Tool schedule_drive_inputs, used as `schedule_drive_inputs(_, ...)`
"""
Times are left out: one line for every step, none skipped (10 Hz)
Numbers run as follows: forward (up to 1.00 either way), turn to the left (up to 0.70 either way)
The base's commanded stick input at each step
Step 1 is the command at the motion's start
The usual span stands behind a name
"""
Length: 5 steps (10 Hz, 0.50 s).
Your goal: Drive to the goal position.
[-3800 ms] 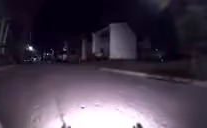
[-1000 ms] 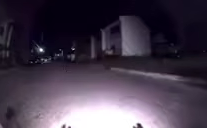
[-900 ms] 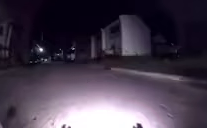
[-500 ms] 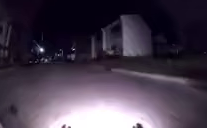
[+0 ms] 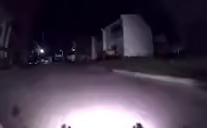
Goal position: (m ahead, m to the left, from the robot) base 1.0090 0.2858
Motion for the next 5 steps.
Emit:
schedule_drive_inputs(0.6,0.0)
schedule_drive_inputs(0.6,0.0)
schedule_drive_inputs(0.6,0.0)
schedule_drive_inputs(0.6,0.0)
schedule_drive_inputs(0.6,0.0)
